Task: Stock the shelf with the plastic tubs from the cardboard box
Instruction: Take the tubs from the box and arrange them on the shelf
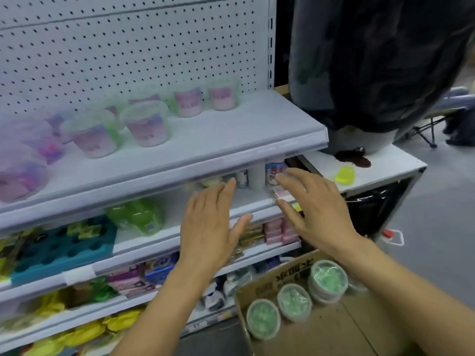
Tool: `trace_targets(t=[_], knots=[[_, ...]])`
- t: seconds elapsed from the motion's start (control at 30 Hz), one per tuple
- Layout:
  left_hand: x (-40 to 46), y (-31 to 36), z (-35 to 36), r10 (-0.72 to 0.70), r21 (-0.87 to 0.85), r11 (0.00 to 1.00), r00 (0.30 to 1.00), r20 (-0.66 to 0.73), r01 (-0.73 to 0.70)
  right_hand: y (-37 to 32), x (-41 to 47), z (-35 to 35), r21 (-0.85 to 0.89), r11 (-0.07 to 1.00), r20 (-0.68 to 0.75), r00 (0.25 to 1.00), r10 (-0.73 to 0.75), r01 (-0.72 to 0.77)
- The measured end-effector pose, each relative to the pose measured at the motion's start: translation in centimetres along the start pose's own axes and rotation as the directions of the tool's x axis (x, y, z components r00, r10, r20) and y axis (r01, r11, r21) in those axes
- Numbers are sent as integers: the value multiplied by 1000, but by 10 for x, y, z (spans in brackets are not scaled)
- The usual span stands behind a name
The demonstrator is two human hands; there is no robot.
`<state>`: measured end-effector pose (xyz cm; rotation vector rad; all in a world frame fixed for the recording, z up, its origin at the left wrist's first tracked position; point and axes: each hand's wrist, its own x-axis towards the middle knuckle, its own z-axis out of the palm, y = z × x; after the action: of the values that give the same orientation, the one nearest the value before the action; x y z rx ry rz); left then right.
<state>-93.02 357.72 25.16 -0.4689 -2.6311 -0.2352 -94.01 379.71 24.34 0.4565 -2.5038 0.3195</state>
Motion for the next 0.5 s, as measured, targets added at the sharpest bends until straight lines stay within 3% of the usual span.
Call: trace_targets(t=[0.23,0.33,0.5], knots=[[-33,113,96,22,-124,992,962,272,13,112,-119,5,-40,964,243,934,264,-262],[-43,145,150,32,-185,981,887,462,61,148,-163,27,-29,923,360,857,368,-384],[-46,176,254,-9,-253,939,751,660,233,202,-224,87,-66,851,557,688,465,-521]])
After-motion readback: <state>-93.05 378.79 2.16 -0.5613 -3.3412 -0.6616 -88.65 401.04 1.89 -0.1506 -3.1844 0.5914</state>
